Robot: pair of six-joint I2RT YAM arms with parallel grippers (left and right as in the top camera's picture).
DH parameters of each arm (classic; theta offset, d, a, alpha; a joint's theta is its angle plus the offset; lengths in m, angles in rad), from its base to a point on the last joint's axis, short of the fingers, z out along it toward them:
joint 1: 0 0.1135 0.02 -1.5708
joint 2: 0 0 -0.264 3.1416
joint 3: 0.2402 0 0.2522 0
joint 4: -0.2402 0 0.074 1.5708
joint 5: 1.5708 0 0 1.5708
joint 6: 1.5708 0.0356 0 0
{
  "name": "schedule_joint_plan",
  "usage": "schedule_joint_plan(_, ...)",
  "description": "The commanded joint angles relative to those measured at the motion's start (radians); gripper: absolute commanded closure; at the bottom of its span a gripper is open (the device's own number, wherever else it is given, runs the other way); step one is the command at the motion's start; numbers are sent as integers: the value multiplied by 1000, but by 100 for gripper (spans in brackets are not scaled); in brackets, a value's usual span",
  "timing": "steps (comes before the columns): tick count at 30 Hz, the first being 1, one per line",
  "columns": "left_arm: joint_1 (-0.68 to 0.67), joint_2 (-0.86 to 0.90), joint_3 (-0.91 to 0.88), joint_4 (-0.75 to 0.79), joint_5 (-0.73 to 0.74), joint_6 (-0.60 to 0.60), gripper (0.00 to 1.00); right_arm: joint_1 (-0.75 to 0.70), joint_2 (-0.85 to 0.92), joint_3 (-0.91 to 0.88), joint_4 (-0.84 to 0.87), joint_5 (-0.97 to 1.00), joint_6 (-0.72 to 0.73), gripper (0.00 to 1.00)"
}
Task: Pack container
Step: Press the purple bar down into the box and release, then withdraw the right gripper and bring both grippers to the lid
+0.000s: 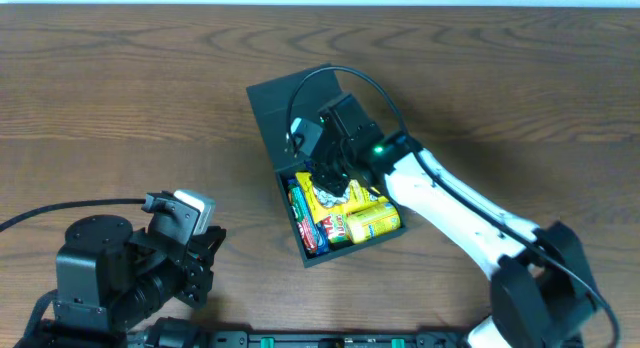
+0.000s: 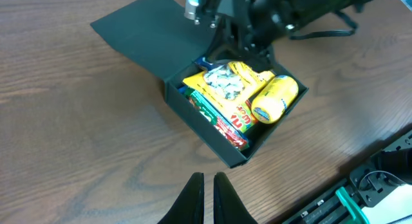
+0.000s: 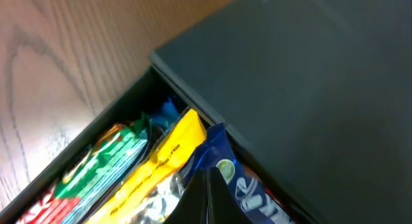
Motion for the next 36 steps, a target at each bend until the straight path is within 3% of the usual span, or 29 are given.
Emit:
schedule_joint_plan(1, 3, 2, 1, -2, -3, 10, 92, -27, 23, -1, 5, -54, 64, 98)
schedule_joint_plan(23, 3, 2, 1, -1, -3, 11, 92, -48, 114, 1, 17, -117, 64, 99)
schedule_joint_plan(31, 3, 2, 1, 0, -45, 10, 93, -68, -84, 2, 12, -201, 64, 99)
schedule_joint_plan(36, 3, 4, -16, 8, -46, 2, 94, -200, -229, 2, -26, -198, 118, 99)
